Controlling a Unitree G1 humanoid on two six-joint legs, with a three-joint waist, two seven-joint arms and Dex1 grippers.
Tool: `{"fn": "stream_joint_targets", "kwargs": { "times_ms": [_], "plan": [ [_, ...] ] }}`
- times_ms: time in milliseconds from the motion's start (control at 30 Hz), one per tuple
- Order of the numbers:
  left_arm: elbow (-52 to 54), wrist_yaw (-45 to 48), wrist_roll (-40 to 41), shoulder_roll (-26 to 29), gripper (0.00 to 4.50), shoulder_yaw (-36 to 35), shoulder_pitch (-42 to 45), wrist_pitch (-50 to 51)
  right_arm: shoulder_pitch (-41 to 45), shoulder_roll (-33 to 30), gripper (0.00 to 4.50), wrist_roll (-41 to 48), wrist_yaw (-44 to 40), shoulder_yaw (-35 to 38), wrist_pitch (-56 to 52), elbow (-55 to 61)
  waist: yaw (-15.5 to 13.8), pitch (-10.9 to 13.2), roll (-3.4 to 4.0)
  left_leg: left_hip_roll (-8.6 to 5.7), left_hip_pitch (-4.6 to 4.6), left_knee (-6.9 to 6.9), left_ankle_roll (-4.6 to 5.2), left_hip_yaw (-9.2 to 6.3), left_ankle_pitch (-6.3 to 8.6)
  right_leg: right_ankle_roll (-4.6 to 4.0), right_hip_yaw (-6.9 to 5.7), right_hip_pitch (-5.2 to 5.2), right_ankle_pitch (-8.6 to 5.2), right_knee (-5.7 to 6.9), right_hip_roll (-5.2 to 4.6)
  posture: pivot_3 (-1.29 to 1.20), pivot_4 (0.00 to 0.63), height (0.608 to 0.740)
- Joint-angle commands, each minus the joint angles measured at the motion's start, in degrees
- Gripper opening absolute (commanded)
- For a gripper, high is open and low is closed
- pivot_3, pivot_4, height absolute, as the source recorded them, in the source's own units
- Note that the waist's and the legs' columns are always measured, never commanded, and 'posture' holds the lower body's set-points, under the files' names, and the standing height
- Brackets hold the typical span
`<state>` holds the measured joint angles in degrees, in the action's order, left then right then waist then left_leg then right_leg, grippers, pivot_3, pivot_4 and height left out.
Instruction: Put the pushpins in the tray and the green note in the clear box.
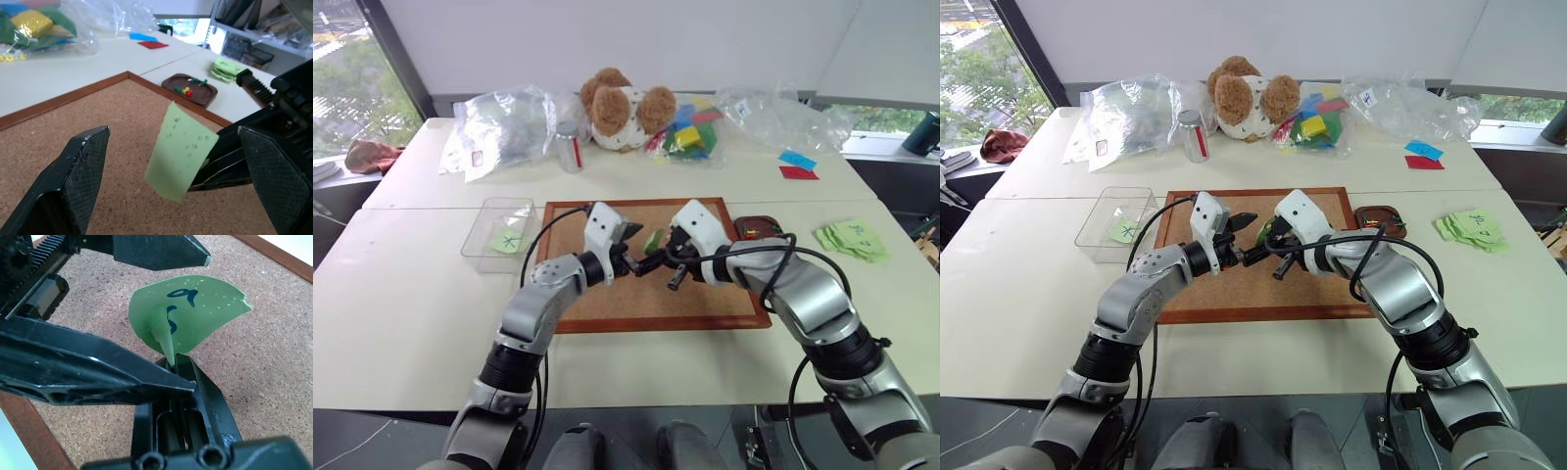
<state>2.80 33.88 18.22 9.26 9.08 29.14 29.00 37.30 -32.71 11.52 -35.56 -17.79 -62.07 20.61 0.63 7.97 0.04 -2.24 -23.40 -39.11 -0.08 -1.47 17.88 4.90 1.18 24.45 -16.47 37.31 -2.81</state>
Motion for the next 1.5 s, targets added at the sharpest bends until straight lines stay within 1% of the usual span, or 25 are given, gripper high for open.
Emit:
{"fn": "stream_joint_targets", "kwargs": {
  "times_ms": [33, 100, 133, 233, 267, 400, 600, 667, 700, 733, 767, 800, 833, 933, 967, 1033, 1167, 1267, 1367, 1500],
  "plan": [
    [0.08, -1.04, -0.94, -0.76, 3.14, 0.21, 0.47, -1.78, 1.65, 0.63, 0.0, 0.54, 0.51, 1.33, -0.12, 2.44, 0.0, 0.0, 0.0, 0.0, 0.0, 0.0, 0.0, 0.0, 0.0, 0.0, 0.0, 0.0, 0.0, 0.0, 0.0, 0.0, 0.15, 0.74],
    [-0.29, -1.8, -1.07, -1.26, 2.17, -0.14, 0.44, -1.98, 1.74, 0.71, 0.0, 0.65, 0.63, 1.45, -0.33, 2.58, 0.0, 0.0, 0.0, 0.0, 0.0, -0.01, 0.0, 0.0, 0.0, 0.0, 0.0, 0.0, 0.0, 0.01, 0.0, 0.0, 0.15, 0.74],
    [-0.39, -1.92, -1.02, -1.43, 1.61, -0.22, 0.42, -1.97, 1.76, 0.76, 0.0, 0.72, 0.7, 1.52, -0.44, 2.64, 0.0, 0.0, 0.0, 0.0, 0.0, -0.02, 0.0, 0.0, 0.0, 0.0, 0.0, 0.0, 0.0, 0.01, 0.0, 0.0, 0.15, 0.74],
    [-0.34, -2.48, -0.84, -2.24, 0.23, -0.21, 0.06, -1.76, 1.84, 0.93, 0.0, 0.93, 0.87, 1.76, -0.96, 2.9, 0.01, 0.0, 0.0, 0.0, 0.0, -0.02, 0.0, 0.0, 0.0, 0.0, 0.0, 0.0, 0.0, 0.02, 0.01, 0.0, 0.15, 0.74],
    [-0.17, -2.63, -0.75, -2.48, 0.05, -0.15, -0.11, -1.66, 1.87, 0.94, 0.0, 1.0, 0.95, 1.79, -1.15, 3.0, 0.0, 0.0, 0.0, 0.0, 0.0, -0.01, 0.0, 0.0, 0.0, 0.0, 0.0, 0.0, 0.0, 0.02, 0.01, 0.0, 0.15, 0.74],
    [0.36, -3.68, -0.76, -3.24, 0.05, -0.67, -0.63, -1.37, 1.91, 0.87, 0.0, 1.26, 1.24, 1.89, -1.71, 3.24, -0.02, 0.0, -0.01, -0.01, 0.0, -0.03, 0.0, 0.0, 0.0, 0.0, 0.0, 0.0, 0.0, 0.02, 0.0, 0.0, 0.15, 0.74],
    [1.16, -3.13, 0.0, -2.68, 0.05, -1.54, -1.37, -0.64, 2.1, 0.77, 0.0, 1.37, 1.74, 1.94, -1.87, 3.21, 0.02, 0.0, -0.01, -0.01, 0.0, -0.03, 0.0, 0.0, 0.0, 0.0, 0.0, 0.0, 0.0, 0.04, 0.01, 0.0, 0.15, 0.74],
    [1.15, -3.07, 0.16, -2.38, 0.0, -1.99, -1.5, -0.63, 2.38, 0.87, 0.54, 1.43, 1.92, 2.32, -1.76, 3.0, 0.02, 0.0, -0.01, -0.01, 0.01, -0.04, -0.01, 0.0, -0.01, 0.0, 0.0, 0.0, 0.0, 0.07, 0.01, 0.0, 0.15, 0.74],
    [1.08, -3.2, 0.25, -2.3, 0.0, -2.24, -1.51, -0.63, 2.47, 0.8, 0.74, 1.59, 1.76, 2.44, -1.65, 3.09, 0.02, 0.0, -0.01, -0.01, 0.01, -0.05, -0.01, 0.0, -0.01, 0.0, 0.0, 0.0, 0.0, 0.07, 0.01, 0.0, 0.15, 0.74],
    [1.02, -3.31, 0.32, -2.25, 0.0, -2.38, -1.5, -0.64, 2.51, 0.75, 1.34, 1.74, 1.64, 2.5, -1.59, 3.17, 0.02, 0.0, -0.01, -0.01, 0.01, -0.05, -0.01, 0.0, -0.01, 0.0, 0.0, 0.0, 0.0, 0.08, 0.01, 0.0, 0.15, 0.74],
    [0.93, -3.36, 0.43, -2.22, 0.0, -2.54, -1.47, -0.6, 2.59, 0.78, 1.67, 1.7, 1.78, 2.58, -1.59, 3.2, 0.02, 0.0, -0.01, -0.01, 0.01, -0.05, -0.02, 0.0, -0.01, 0.0, 0.0, 0.0, 0.0, 0.08, 0.01, 0.0, 0.15, 0.74],
    [0.8, -3.42, 0.48, -2.2, 0.0, -2.7, -1.43, -0.63, 2.77, 0.87, 2.24, 1.54, 2.11, 2.7, -1.75, 3.15, 0.02, 0.0, -0.01, -0.01, 0.01, -0.05, -0.02, 0.0, -0.01, 0.0, 0.0, 0.0, 0.0, 0.08, 0.01, 0.0, 0.15, 0.74],
    [0.55, -3.81, 0.82, -2.45, 0.0, -3.26, -1.36, -0.57, 3.02, 0.92, 2.66, 1.38, 2.43, 2.83, -2.06, 3.1, 0.02, 0.0, -0.01, -0.01, 0.01, -0.05, -0.02, 0.0, -0.01, 0.0, 0.0, 0.0, 0.0, 0.08, 0.01, 0.0, 0.15, 0.74],
    [-0.42, -5.26, 2.7, -3.56, 0.0, -5.78, -0.99, 0.19, 3.91, 0.52, 4.13, 1.83, 2.58, 3.62, -3.38, 3.57, 0.01, 0.0, -0.01, -0.01, 0.01, -0.05, -0.02, 0.0, -0.01, 0.0, 0.0, 0.0, 0.0, 0.08, 0.01, 0.0, 0.15, 0.74],
    [-1.1, -6.05, 3.73, -4.1, 0.0, -7.33, -0.75, 0.64, 4.49, 0.07, 4.46, 2.44, 2.27, 4.51, -4.26, 4.17, 0.0, 0.0, -0.01, -0.01, 0.01, -0.06, -0.02, 0.0, -0.01, 0.0, 0.0, 0.0, 0.0, 0.08, 0.01, 0.0, 0.15, 0.74],
    [-2.02, -7.56, 6.05, -5.05, 0.0, -10.51, -0.39, 1.84, 5.31, -1.15, 4.46, 3.92, 1.27, 6.7, -6.22, 5.88, 0.0, -0.01, -0.01, -0.01, 0.01, -0.06, -0.02, 0.0, -0.01, 0.0, 0.0, 0.0, 0.0, 0.09, 0.01, 0.0, 0.15, 0.74],
    [-2.56, -9.61, 9.76, -6.06, 0.0, -14.72, 0.13, 4.07, 5.49, -3.39, 4.46, 7.03, -0.53, 9.91, -8.89, 8.89, -0.06, -0.01, -0.02, -0.01, 0.01, -0.07, -0.01, 0.0, -0.01, 0.01, -0.01, 0.01, 0.0, 0.12, 0.01, 0.0, 0.15, 0.74],
    [-2.74, -12.14, 15.15, -6.36, 0.0, -20.65, 1.22, 6.92, 4.23, -7.08, 4.46, 12.04, -5.35, 14.03, -9.34, 12.05, -0.08, -0.02, -0.03, -0.01, 0.01, -0.07, -0.01, 0.0, -0.01, 0.01, -0.01, 0.01, 0.0, 0.13, 0.01, 0.0, 0.15, 0.74],
    [-0.9, -14.59, 20.42, -5.1, 0.0, -25.99, 2.81, 9.7, 1.51, -10.17, 4.46, 15.16, -9.15, 16.69, -6.8, 12.86, -0.06, -0.03, -0.05, -0.01, 0.0, -0.08, -0.01, 0.0, -0.01, 0.01, -0.01, 0.01, 0.0, 0.14, 0.02, 0.0, 0.15, 0.74],
    [3.53, -19.51, 25.62, -2.24, 0.0, -31.0, 5.52, 12.88, -1.87, -12.59, 4.46, 17.36, -12.4, 17.58, -2.22, 13.17, 0.1, -0.03, -0.07, -0.01, 0.01, -0.08, -0.01, 0.0, -0.01, 0.01, 0.0, 0.01, 0.0, 0.17, 0.02, 0.0, 0.15, 0.74]
  ]
}}
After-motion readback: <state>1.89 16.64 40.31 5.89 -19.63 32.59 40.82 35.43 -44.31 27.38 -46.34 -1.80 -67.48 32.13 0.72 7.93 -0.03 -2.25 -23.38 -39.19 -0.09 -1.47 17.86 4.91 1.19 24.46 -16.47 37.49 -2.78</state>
